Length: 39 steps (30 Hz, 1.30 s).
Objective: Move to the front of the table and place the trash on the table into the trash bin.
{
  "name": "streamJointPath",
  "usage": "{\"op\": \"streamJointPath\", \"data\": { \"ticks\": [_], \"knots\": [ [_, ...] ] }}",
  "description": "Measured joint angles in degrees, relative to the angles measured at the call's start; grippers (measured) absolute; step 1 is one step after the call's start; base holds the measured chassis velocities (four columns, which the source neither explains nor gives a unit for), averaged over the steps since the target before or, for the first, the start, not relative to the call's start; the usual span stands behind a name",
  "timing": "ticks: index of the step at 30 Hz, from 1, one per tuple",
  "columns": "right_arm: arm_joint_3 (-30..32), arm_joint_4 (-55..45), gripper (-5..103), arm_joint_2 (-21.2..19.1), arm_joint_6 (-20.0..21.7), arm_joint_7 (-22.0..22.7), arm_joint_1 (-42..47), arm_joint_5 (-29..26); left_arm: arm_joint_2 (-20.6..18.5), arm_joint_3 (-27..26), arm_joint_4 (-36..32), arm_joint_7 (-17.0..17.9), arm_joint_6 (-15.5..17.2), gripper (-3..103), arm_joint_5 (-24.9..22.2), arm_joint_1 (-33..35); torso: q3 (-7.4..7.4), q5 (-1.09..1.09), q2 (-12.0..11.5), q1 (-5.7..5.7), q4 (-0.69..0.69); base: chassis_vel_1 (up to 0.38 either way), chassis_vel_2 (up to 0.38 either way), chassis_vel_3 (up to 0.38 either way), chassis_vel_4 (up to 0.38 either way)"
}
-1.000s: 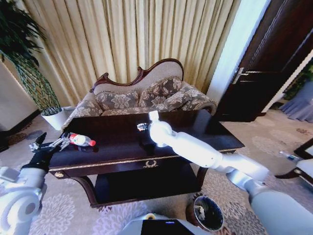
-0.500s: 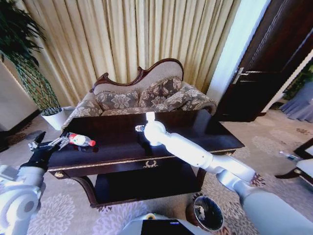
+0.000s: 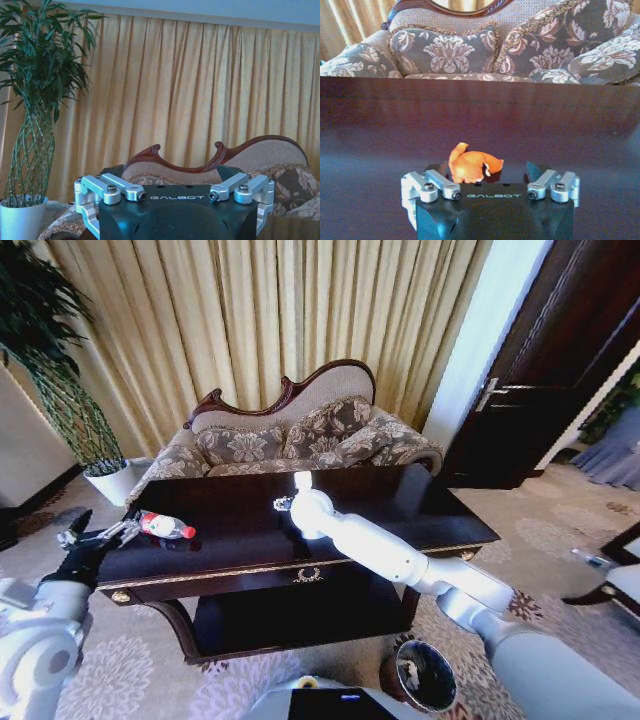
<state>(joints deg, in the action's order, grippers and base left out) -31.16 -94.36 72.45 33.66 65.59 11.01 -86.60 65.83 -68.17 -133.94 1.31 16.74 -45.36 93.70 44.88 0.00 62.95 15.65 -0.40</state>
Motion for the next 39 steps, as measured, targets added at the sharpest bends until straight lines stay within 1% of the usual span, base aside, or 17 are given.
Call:
{"op": "streamJointPath", "data": {
  "ticks": [1, 2, 5, 6, 7, 8, 10, 11, 15, 16, 17, 20, 23, 27, 33, 37, 39],
  "knots": [
    [-0.05, -0.22, 83, -0.33, -0.04, -0.07, 0.11, 0.1, -0.1, 0.06, 0.0, -0.01, 0.0, 100, -0.02, -0.17, 0.0, 0.0, 0.0, 0.0, -0.01, 0.0, 0.0, 0.0, 0.0],
    [-0.05, -0.22, 83, -0.33, -0.04, -0.07, 0.11, 0.1, -0.1, 0.06, 0.0, -0.01, 0.0, 100, -0.02, -0.17, 0.0, 0.0, 0.0, 0.0, -0.01, 0.0, 0.0, 0.0, 0.0],
    [-0.13, -0.81, 66, -0.98, -0.1, -0.11, 0.35, 0.23, -0.09, 0.27, -0.03, -0.01, 0.0, 100, -0.01, -0.28, 0.0, 0.0, 0.0, 0.0, 0.0, 0.0, 0.0, 0.0, 0.0],
    [-0.13, -0.81, 66, -0.98, -0.1, -0.11, 0.35, 0.23, -0.09, 0.27, -0.03, -0.01, 0.0, 100, -0.01, -0.28, 0.0, 0.0, 0.0, 0.0, 0.0, 0.0, 0.0, 0.0, 0.0],
    [-0.16, -0.98, 61, -1.18, -0.14, -0.11, 0.44, 0.28, -0.04, 0.29, -0.06, -0.01, 0.0, 100, 0.0, -0.23, 0.0, 0.0, 0.0, 0.0, 0.0, 0.0, 0.0, 0.0, 0.0],
    [-0.16, -0.98, 61, -1.18, -0.14, -0.11, 0.44, 0.28, -0.04, 0.29, -0.06, -0.01, 0.0, 100, 0.0, -0.23, 0.0, 0.0, 0.0, 0.0, 0.0, 0.0, 0.0, 0.0, 0.0],
    [-0.27, -1.24, 50, -1.37, -0.22, -0.12, 0.48, 0.42, -0.02, 0.28, -0.08, -0.02, 0.0, 100, 0.0, -0.16, 0.0, 0.0, 0.0, 0.0, 0.0, 0.0, 0.0, 0.0, 0.0],
    [-0.27, -1.24, 50, -1.37, -0.22, -0.12, 0.48, 0.42, -0.02, 0.28, -0.08, -0.02, 0.0, 100, 0.0, -0.16, 0.0, 0.0, 0.0, 0.0, 0.0, 0.0, 0.0, 0.0, 0.0],
    [-0.5, -1.56, 29, -1.55, -0.42, -0.13, 0.49, 0.65, 0.05, 0.24, -0.16, -0.06, 0.0, 100, 0.0, -0.14, 0.0, 0.0, 0.0, 0.0, 0.0, 0.0, 0.0, 0.0, 0.0],
    [-0.5, -1.56, 29, -1.55, -0.42, -0.13, 0.49, 0.65, 0.05, 0.24, -0.16, -0.06, 0.0, 100, 0.0, -0.14, 0.0, 0.0, 0.0, 0.0, 0.0, 0.0, 0.0, 0.0, 0.0],
    [-0.51, -1.65, 23, -1.61, -0.51, -0.13, 0.49, 0.67, 0.1, 0.23, -0.19, -0.08, 0.0, 100, 0.01, -0.13, 0.0, 0.0, 0.0, 0.0, 0.0, 0.0, 0.0, 0.0, 0.0],
    [-0.51, -1.9, 18, -1.83, -0.65, -0.11, 0.49, 0.67, 0.16, 0.15, -0.2, -0.11, -0.06, 100, 0.02, -0.05, 0.0, 0.0, 0.0, 0.0, 0.0, 0.0, 0.0, 0.0, 0.0],
    [-0.39, -2.34, 3, -2.53, -0.8, -0.3, 0.62, 0.66, 0.13, -0.03, -0.2, -0.25, -0.21, 100, 0.02, 0.12, 0.0, 0.0, 0.0, 0.0, 0.0, 0.0, 0.0, 0.0, 0.0],
    [0.03, -2.93, 0, -3.07, -1.14, -0.39, 0.92, 0.66, 0.21, 0.17, -0.2, -0.38, -0.29, 100, 0.23, 0.08, 0.0, 0.0, 0.0, 0.0, 0.0, 0.0, 0.0, 0.0, 0.0],
    [1.61, -4.14, 0, -3.92, -2.04, -0.79, 1.59, 0.9, 0.33, 0.8, -0.31, -0.4, -0.32, 100, 0.58, -0.26, 0.0, 0.01, 0.0, 0.0, 0.0, 0.0, 0.0, 0.0, 0.0],
    [3.64, -6.27, 0, -5.83, -3.5, -3.13, 2.16, 3.2, 0.33, 0.86, -0.31, -0.41, -0.42, 100, 0.67, -0.33, 0.0, 0.01, 0.0, 0.0, 0.0, 0.0, 0.0, 0.0, 0.0],
    [5.24, -8.62, 0, -7.82, -4.28, -5.41, 2.96, 5.51, 0.42, 0.86, -0.3, -0.41, -0.5, 100, 0.75, -0.29, 0.0, 0.01, 0.0, 0.0, 0.0, 0.0, 0.0, 0.0, 0.0]
  ]
}}
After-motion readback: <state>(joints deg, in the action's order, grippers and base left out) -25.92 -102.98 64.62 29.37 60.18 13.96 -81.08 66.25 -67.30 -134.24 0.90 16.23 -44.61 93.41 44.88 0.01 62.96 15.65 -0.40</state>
